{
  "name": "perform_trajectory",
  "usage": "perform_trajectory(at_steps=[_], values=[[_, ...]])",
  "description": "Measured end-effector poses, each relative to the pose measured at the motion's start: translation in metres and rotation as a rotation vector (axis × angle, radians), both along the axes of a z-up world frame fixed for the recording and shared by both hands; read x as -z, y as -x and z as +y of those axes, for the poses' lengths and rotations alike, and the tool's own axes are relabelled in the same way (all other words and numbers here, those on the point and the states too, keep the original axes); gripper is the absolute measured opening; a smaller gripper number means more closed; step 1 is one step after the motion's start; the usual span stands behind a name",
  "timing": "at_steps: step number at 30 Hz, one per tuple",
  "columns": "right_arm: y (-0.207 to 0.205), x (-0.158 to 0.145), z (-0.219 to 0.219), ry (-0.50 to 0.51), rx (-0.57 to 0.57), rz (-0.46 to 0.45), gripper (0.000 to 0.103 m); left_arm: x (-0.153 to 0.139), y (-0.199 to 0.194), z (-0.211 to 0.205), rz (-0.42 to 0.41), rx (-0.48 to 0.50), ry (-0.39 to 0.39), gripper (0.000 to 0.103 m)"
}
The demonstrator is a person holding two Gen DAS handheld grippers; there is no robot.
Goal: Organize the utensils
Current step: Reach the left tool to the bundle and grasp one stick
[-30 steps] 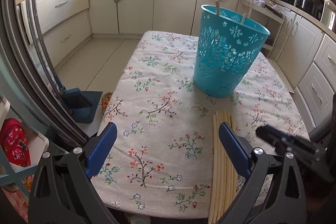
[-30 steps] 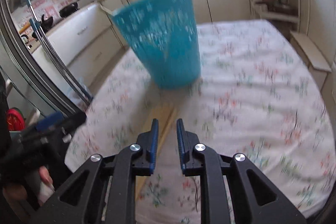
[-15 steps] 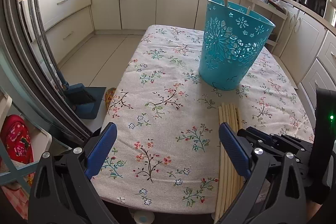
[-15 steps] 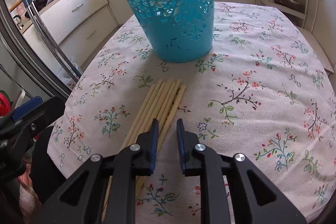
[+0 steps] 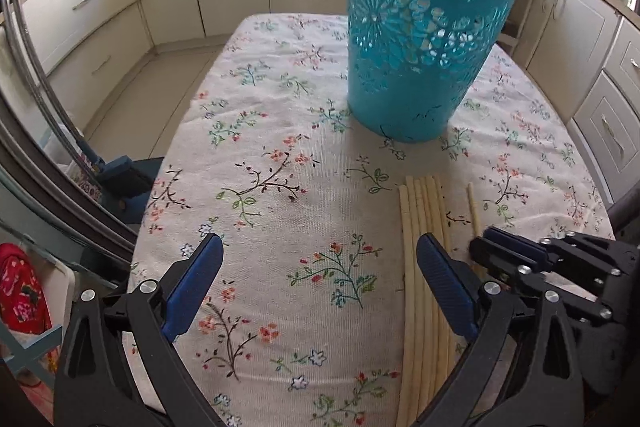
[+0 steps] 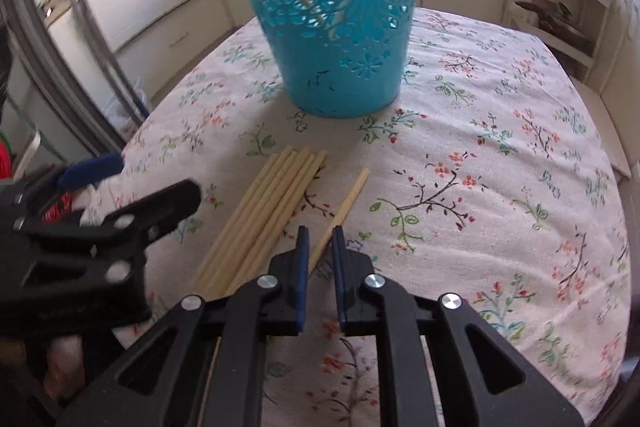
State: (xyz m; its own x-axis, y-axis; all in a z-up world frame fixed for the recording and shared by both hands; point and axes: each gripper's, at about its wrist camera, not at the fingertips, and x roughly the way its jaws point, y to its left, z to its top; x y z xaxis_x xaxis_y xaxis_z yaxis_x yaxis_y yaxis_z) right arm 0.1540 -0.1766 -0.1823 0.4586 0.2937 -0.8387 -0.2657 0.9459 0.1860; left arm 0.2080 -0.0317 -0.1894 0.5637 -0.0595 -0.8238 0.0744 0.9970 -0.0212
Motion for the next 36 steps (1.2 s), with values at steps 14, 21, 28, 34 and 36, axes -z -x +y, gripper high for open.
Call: perform_trajectory(at_steps=[14,21,28,34,36], values=[[-0.004,0.003,-0.045,-0.017,0.061,0.016,0.017,0.018,-0.015,-0.011,0.034,0.016,-0.068,0.093],[-0.007,0.004,-0.045,-0.022,0.074,0.013,0.017,0.018,-0.017,-0.024,0.038,0.062,-0.093,0.084],[-0.009,0.002,-0.052,0.075,-0.005,0.022,0.015,0.02,-0.02,-0.018,0.05,0.064,-0.058,0.068],[-0.017,0.004,-0.058,0.017,-0.024,0.059,0.013,0.016,-0.023,-0.026,0.049,0.117,-0.023,0.016],[-0.018,0.003,-0.059,0.026,-0.024,0.067,0.013,0.016,-0.026,-0.022,0.054,0.114,-0.007,0.016]])
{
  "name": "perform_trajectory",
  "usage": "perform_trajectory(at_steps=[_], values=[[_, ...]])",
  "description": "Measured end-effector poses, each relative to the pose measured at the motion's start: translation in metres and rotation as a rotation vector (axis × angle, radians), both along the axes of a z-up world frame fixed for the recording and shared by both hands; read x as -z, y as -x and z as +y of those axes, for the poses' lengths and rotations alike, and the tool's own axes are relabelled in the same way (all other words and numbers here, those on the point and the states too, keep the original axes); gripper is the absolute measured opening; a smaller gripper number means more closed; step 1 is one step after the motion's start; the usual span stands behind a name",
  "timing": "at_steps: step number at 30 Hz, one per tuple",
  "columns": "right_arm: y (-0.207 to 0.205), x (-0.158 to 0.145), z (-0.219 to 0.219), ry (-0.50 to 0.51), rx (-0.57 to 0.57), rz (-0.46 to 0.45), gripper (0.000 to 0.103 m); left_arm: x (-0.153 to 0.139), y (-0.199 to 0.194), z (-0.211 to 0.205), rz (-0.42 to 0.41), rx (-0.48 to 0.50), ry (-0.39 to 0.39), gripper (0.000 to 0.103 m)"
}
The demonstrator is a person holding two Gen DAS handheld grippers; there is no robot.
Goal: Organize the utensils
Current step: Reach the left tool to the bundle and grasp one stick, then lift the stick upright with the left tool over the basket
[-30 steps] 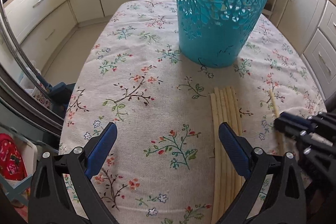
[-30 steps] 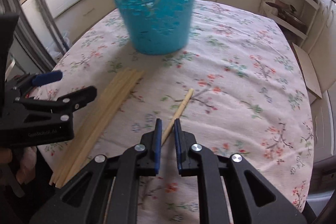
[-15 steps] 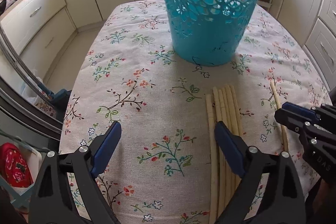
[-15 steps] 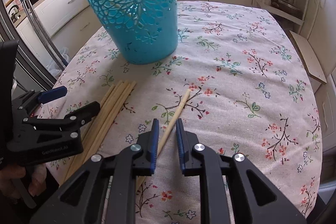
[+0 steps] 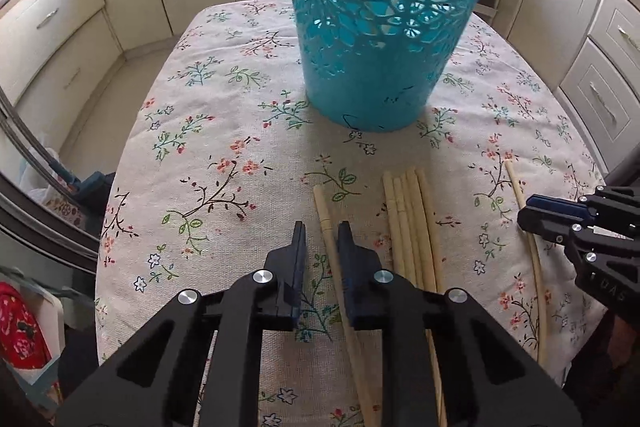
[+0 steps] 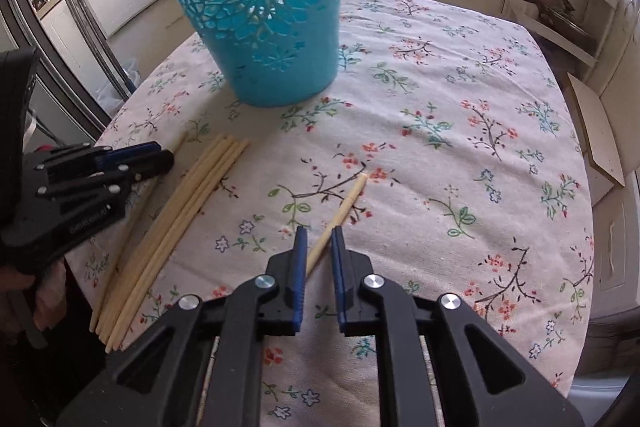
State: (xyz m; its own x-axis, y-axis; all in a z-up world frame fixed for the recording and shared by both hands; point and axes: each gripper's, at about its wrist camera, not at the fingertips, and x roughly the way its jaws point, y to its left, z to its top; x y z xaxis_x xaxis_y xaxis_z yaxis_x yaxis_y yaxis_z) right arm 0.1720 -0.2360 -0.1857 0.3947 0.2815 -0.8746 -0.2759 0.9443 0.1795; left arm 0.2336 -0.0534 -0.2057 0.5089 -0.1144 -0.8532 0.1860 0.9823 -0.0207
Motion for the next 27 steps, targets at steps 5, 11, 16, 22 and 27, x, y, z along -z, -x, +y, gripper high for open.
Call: perform_trajectory(at_steps=[5,11,16,22,27], values=[[-0.008,0.001,-0.002,-0.037,0.083,0.01,0.013,0.0,-0.003,-0.004,0.017,0.025,-0.007,0.016],[0.001,-0.002,0.023,0.013,-0.05,-0.006,0.01,-0.036,0.005,0.015,-0.06,0.033,0.122,0.005],[0.005,0.0,0.009,-0.043,-0.005,-0.007,0.008,-0.107,0.018,0.044,-0.23,0.029,0.298,0.005],[0.011,0.0,0.012,-0.034,0.002,-0.042,0.008,-0.193,0.015,0.053,-0.487,0.013,0.433,0.005],[0.011,0.003,0.009,-0.054,0.012,-0.066,0.008,-0.239,0.003,0.036,-0.701,-0.024,0.436,0.005]])
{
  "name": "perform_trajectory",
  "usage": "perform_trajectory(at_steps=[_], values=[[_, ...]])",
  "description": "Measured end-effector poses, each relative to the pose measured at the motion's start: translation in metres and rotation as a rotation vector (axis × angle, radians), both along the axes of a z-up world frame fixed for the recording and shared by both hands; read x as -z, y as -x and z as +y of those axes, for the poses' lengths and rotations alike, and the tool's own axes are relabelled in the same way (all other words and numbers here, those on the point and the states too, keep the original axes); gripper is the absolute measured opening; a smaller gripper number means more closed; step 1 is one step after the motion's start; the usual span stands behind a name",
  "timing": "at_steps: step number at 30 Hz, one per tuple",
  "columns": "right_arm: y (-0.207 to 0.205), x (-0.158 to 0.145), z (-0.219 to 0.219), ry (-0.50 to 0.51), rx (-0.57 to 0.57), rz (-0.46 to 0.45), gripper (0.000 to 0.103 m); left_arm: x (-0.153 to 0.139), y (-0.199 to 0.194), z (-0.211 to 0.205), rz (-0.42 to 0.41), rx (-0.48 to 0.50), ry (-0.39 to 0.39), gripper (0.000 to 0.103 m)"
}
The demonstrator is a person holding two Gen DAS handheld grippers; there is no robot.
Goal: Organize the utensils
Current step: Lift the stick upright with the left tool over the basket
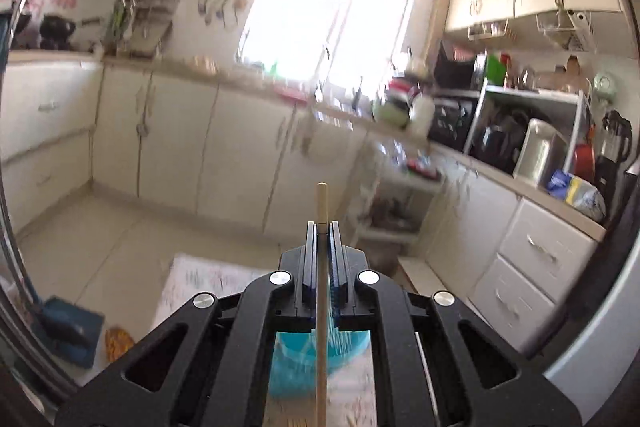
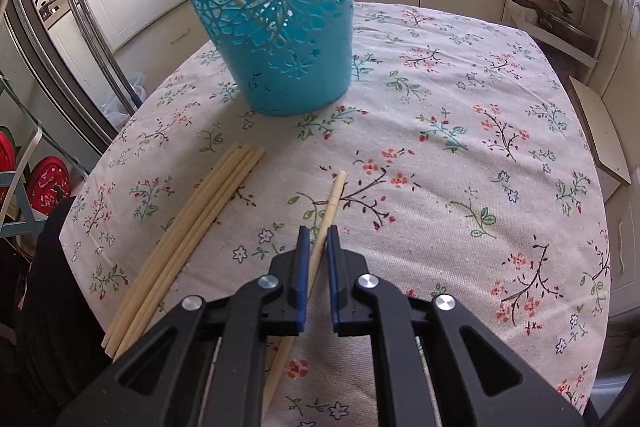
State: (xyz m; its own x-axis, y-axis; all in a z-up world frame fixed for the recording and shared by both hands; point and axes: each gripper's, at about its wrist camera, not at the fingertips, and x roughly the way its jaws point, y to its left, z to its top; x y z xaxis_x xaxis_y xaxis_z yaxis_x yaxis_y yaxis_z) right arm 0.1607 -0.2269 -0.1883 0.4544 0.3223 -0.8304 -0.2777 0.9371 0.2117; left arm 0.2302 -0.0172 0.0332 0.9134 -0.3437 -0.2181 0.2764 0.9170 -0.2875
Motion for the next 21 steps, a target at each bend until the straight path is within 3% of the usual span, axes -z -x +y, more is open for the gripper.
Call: perform_trajectory(at_steps=[5,8,14,21], values=[[0.003,0.001,-0.002,-0.019,0.005,-0.018,0.009,-0.022,-0.027,-0.012,-0.113,-0.122,0.042,0.005],[0.003,0.002,-0.003,-0.027,0.003,-0.029,0.009,-0.018,-0.045,-0.019,-0.147,-0.17,0.05,0.005],[0.001,0.003,-0.003,-0.035,-0.002,-0.042,0.009,0.022,-0.081,-0.039,-0.082,-0.212,-0.001,0.005],[0.0,0.003,-0.004,-0.045,-0.001,-0.042,0.009,0.073,-0.091,-0.048,0.006,-0.21,-0.077,0.005]])
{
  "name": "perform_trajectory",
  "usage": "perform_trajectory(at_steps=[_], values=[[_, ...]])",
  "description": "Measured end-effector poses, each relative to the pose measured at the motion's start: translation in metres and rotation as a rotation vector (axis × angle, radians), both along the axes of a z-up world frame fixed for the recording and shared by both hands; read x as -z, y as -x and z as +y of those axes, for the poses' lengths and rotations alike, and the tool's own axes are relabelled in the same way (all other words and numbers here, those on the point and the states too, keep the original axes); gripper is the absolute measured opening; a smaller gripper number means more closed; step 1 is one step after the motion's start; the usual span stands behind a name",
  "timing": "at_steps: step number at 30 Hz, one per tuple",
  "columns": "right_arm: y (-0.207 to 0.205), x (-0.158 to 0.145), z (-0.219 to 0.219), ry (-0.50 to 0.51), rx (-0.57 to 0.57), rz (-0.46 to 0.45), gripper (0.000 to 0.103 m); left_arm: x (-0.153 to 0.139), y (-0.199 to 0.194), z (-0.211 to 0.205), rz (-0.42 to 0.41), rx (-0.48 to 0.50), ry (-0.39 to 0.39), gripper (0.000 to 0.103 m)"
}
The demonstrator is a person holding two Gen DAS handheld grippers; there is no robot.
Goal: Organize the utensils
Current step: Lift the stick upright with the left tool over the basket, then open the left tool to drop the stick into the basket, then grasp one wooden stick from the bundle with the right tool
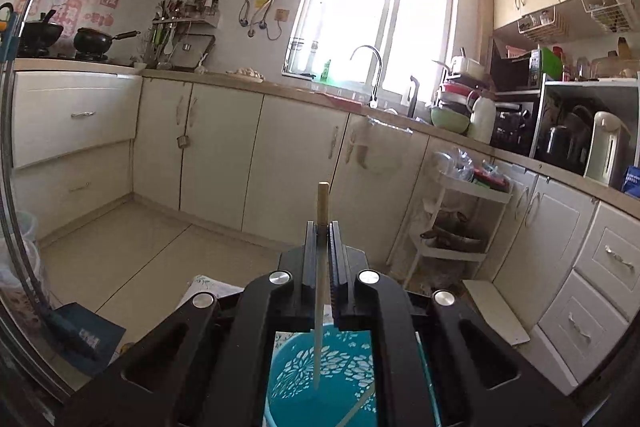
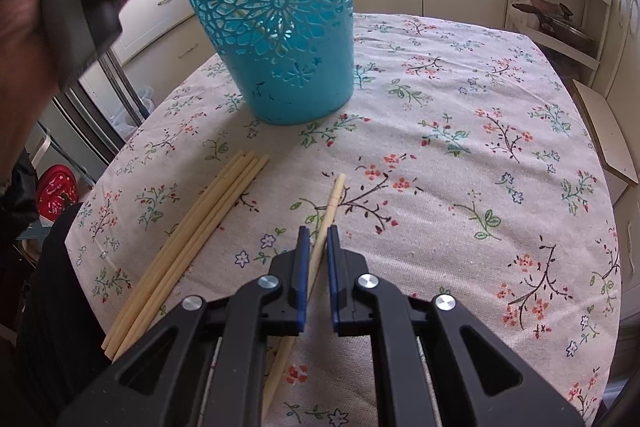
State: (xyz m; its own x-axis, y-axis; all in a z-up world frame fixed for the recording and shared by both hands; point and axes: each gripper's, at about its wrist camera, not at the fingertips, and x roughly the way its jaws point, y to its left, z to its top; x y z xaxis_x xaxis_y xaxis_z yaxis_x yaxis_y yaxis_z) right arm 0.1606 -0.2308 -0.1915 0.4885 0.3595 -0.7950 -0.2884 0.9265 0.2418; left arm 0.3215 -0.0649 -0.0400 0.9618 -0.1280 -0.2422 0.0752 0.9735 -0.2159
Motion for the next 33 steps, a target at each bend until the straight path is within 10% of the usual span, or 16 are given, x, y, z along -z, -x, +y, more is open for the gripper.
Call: perform_trajectory(at_steps=[5,10,22,33], values=[[-0.001,0.0,0.0,-0.013,0.006,0.012,0.01,0.018,0.008,-0.004,0.062,0.008,-0.08,0.016],[-0.002,0.0,-0.002,-0.035,0.03,0.044,0.01,0.014,0.038,0.019,0.064,-0.032,-0.098,0.051],[0.003,-0.004,0.023,0.143,0.004,0.025,0.006,0.023,0.093,0.068,0.2,-0.077,-0.093,0.074],[0.02,-0.022,-0.016,-0.161,0.052,0.014,0.006,0.055,0.117,0.077,0.362,-0.067,-0.134,0.082]])
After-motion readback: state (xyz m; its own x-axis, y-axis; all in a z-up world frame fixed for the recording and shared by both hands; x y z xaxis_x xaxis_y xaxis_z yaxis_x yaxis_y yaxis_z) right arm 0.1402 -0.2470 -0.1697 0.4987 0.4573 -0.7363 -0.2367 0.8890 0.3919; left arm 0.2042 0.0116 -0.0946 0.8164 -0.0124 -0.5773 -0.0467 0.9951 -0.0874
